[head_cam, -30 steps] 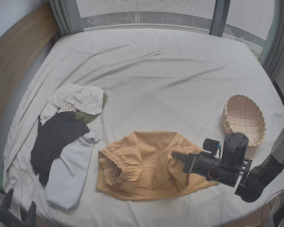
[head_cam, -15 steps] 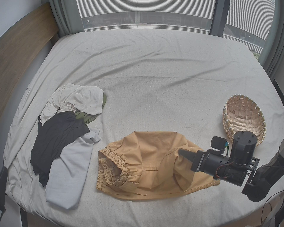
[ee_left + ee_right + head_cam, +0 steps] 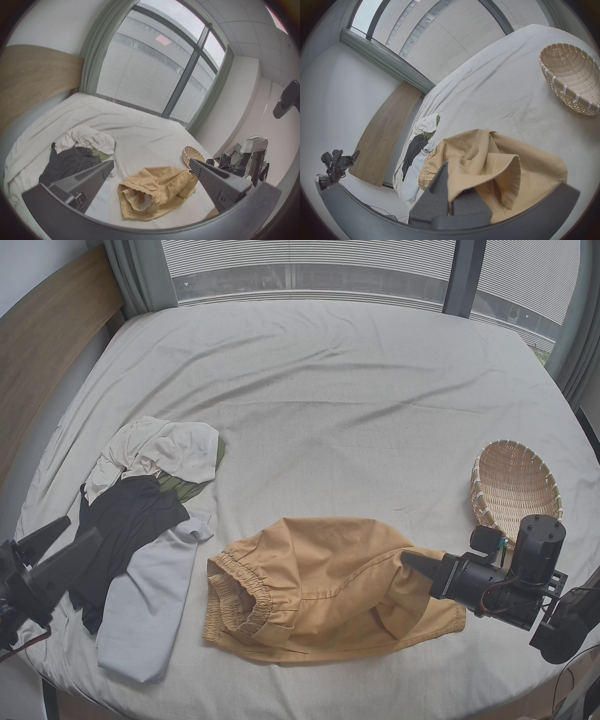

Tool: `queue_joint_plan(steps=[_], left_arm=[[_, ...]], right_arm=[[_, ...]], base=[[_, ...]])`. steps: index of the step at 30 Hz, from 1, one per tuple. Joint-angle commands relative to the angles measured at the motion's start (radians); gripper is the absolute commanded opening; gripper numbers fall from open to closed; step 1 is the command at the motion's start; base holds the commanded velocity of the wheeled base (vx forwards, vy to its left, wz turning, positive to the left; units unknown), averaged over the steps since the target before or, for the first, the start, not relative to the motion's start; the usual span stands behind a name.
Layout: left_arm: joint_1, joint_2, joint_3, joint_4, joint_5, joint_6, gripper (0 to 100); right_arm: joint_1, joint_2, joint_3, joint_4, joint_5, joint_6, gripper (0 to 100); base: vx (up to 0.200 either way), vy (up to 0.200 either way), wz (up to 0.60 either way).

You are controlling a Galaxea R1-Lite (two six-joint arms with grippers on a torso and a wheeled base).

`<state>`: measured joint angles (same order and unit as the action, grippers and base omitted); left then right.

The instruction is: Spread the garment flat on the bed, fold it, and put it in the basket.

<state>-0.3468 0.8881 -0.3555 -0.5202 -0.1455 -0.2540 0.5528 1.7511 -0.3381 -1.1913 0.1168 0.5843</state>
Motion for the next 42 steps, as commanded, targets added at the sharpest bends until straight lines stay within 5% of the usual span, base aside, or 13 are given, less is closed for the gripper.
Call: queue_joint_plan(steps=[1, 24, 42], left_arm=[[-0.012, 0.106, 0.010, -0.001, -0.003, -0.002, 100], [-0.020, 0.399, 0.015, -0.014, -0.167, -0.073, 100], [-0.098, 0.801, 0.033, -0.346, -0.167, -0.071, 100]], right_arm=[[-0.004, -0.005, -0.006, -0.001, 0.001, 0.000, 0], [-0.047, -0.007, 0.025, 0.001, 0.001, -0.001, 0], [-0.068, -0.008, 0.034, -0.001, 0.003, -0.003, 0]], base=[[0.000, 0.000, 0.00], [0.000, 0.000, 0.00], [0.000, 0.000, 0.00]])
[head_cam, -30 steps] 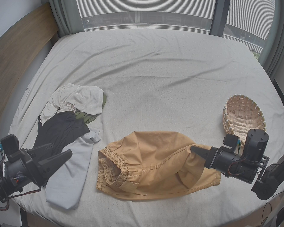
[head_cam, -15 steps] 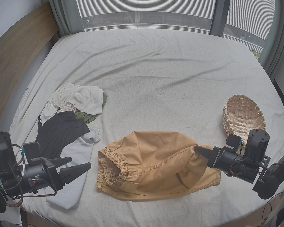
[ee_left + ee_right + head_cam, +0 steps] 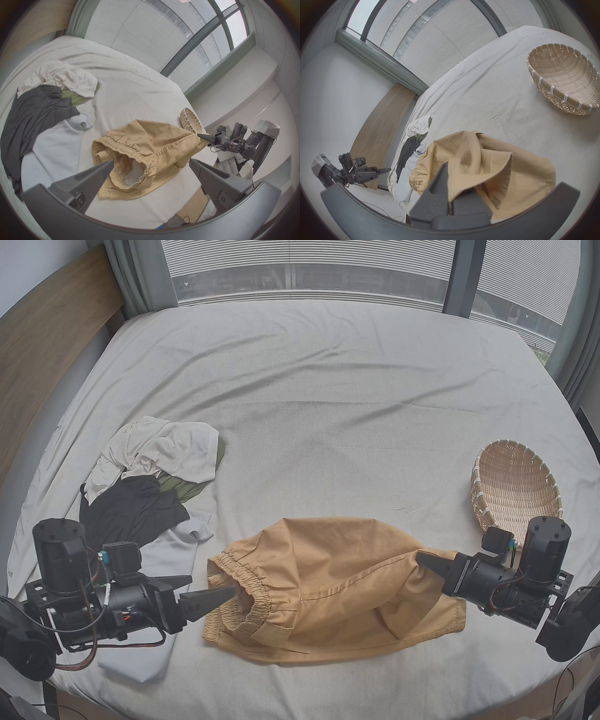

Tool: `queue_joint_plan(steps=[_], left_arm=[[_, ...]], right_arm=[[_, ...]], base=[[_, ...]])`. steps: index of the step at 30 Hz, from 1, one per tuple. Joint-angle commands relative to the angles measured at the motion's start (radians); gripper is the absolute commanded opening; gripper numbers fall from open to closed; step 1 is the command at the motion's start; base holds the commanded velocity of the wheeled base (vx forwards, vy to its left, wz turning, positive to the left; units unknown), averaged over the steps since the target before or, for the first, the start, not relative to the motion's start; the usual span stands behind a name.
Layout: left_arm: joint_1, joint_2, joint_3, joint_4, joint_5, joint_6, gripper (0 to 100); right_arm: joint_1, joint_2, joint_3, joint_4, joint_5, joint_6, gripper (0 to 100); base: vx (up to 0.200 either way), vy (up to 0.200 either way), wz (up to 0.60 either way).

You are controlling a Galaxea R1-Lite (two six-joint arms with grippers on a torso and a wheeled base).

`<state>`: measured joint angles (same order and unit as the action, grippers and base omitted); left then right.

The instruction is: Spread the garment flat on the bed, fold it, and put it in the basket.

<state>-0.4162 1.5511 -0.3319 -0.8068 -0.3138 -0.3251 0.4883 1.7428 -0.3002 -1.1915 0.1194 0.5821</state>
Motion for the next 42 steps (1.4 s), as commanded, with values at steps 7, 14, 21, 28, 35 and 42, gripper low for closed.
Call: queue_joint_plan(steps=[7, 14, 21, 28, 35, 42], left_arm=[[-0.050, 0.236, 0.016, -0.176, 0.004, -0.005, 100], [-0.072, 0.310, 0.008, -0.186, 0.004, -0.003, 100], [-0.087, 0.388, -0.001, -0.284, 0.004, -0.009, 100], [-0.112, 0.498, 0.013, -0.437, 0.007, -0.011, 100], [-0.136, 0.540, 0.008, -0.477, 0.009, -0.012, 100], [-0.136, 0.544, -0.001, -0.480, 0.007, -0.009, 100]], right_arm=[[-0.005, 0.000, -0.004, 0.000, 0.002, 0.001, 0], [-0.005, 0.000, -0.004, 0.000, 0.002, 0.001, 0], [-0.007, -0.002, 0.000, 0.000, 0.000, 0.001, 0], [-0.011, 0.000, -0.002, 0.000, 0.002, 0.002, 0], [-0.017, -0.002, 0.000, 0.000, 0.002, 0.001, 0], [-0.017, -0.002, 0.000, 0.000, 0.002, 0.002, 0]], base=[[0.000, 0.000, 0.00], [0.000, 0.000, 0.00], [0.000, 0.000, 0.00], [0.000, 0.000, 0.00], [0.000, 0.000, 0.00], [0.000, 0.000, 0.00]])
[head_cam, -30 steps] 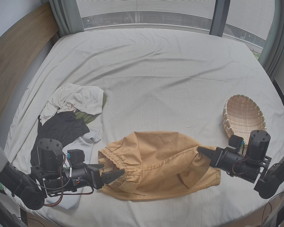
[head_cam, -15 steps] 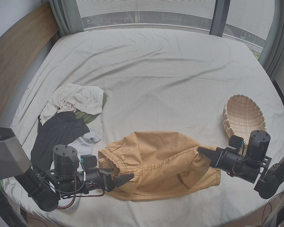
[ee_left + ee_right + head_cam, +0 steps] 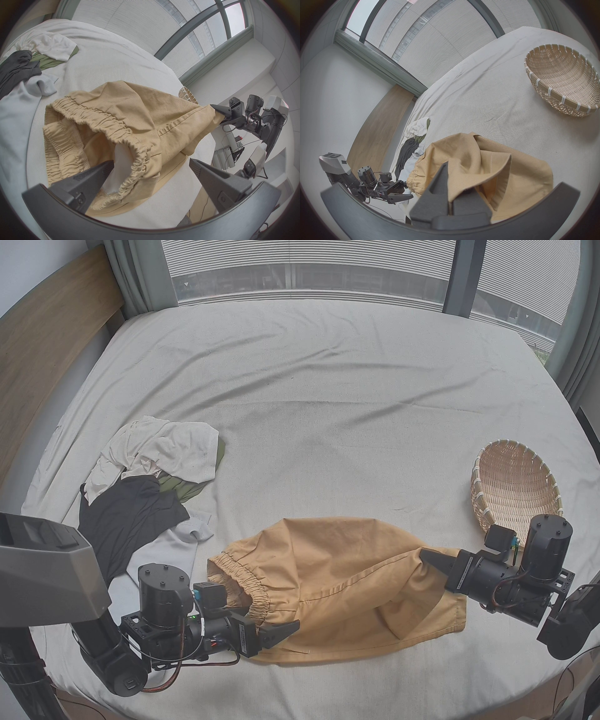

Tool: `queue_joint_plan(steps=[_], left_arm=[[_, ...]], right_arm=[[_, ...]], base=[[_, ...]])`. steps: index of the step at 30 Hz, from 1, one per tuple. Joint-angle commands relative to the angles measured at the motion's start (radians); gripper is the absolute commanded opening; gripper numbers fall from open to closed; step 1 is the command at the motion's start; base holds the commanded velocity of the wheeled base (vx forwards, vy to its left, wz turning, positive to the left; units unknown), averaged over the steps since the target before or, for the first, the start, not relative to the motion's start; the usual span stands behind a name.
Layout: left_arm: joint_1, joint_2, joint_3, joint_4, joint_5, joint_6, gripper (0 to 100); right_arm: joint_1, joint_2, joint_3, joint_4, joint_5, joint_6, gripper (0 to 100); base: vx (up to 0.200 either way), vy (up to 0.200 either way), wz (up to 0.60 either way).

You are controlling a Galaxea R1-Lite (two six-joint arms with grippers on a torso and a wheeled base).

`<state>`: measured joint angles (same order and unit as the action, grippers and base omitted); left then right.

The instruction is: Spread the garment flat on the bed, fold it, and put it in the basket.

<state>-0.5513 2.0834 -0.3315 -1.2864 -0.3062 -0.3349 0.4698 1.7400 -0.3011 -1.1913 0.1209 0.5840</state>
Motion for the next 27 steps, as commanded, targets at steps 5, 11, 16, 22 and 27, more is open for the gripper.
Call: queue_joint_plan(steps=[5, 11, 16, 22, 27], left_arm=[[-0.001, 0.050, -0.003, -0.033, 0.001, 0.005, 100], [-0.001, 0.101, -0.003, -0.123, 0.007, 0.004, 100], [0.001, 0.093, 0.002, -0.152, 0.006, -0.001, 0], [0.004, 0.089, 0.023, -0.222, -0.001, -0.001, 0], [0.005, 0.070, 0.025, -0.261, -0.004, -0.003, 0]], right_arm=[[0.000, 0.001, 0.000, -0.001, 0.000, 0.000, 0], [-0.002, 0.000, 0.002, -0.001, 0.000, 0.000, 0], [-0.007, 0.001, 0.002, -0.001, 0.000, 0.000, 0], [-0.007, 0.001, 0.002, -0.001, 0.008, 0.000, 0], [-0.007, 0.000, 0.002, -0.001, 0.010, 0.000, 0]], base=[[0.000, 0.000, 0.00], [0.000, 0.000, 0.00], [0.000, 0.000, 0.00], [0.000, 0.000, 0.00], [0.000, 0.000, 0.00]])
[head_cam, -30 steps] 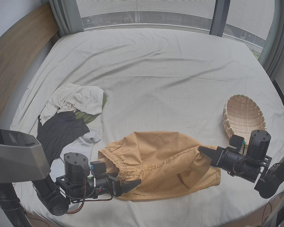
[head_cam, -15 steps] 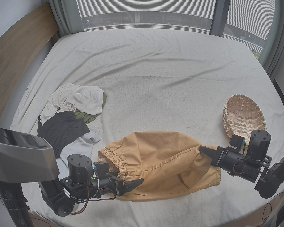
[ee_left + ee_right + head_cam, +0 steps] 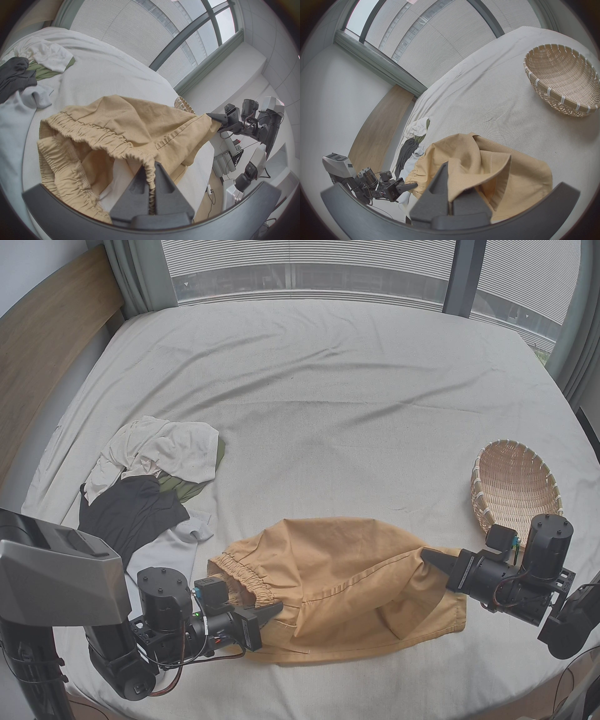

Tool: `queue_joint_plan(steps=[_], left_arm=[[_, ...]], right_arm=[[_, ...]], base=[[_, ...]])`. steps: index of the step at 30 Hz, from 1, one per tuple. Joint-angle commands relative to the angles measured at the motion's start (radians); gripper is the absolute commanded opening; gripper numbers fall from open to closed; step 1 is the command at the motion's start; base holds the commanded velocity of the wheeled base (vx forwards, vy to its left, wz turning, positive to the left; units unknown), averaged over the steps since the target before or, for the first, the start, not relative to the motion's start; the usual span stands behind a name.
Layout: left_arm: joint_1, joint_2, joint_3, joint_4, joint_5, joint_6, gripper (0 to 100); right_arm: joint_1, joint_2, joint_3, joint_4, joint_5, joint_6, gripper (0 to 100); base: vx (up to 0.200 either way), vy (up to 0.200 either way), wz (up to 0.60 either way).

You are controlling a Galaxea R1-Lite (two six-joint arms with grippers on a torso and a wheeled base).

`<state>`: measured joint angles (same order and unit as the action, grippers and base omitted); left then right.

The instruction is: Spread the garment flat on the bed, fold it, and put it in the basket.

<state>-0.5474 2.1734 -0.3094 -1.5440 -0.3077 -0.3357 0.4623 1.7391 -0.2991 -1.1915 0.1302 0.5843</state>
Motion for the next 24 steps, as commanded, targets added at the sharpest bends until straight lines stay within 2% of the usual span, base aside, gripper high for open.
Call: queue_joint_plan(steps=[1, 6, 12, 19, 24], left_arm=[[0.004, -0.040, -0.002, -0.004, -0.002, -0.005, 0], [0.007, -0.109, -0.025, -0.004, -0.004, -0.055, 0], [0.017, -0.199, -0.030, -0.005, -0.005, -0.077, 0], [0.064, -0.282, -0.031, -0.005, -0.007, -0.134, 0], [0.118, -0.339, -0.010, -0.005, -0.039, -0.167, 0]], right_arm=[[-0.001, 0.000, 0.000, 0.000, 0.000, 0.000, 0], [-0.008, -0.029, 0.000, 0.000, 0.012, 0.000, 0], [-0.057, -0.124, 0.002, 0.003, 0.146, 0.017, 0], [-0.134, -0.135, -0.021, -0.007, 0.227, 0.017, 0], [-0.149, -0.130, -0.015, -0.102, 0.250, 0.014, 0]], base=[[0.000, 0.000, 0.00], [0.000, 0.000, 0.00], [0.000, 0.000, 0.00], [0.000, 0.000, 0.00], [0.000, 0.000, 0.00]])
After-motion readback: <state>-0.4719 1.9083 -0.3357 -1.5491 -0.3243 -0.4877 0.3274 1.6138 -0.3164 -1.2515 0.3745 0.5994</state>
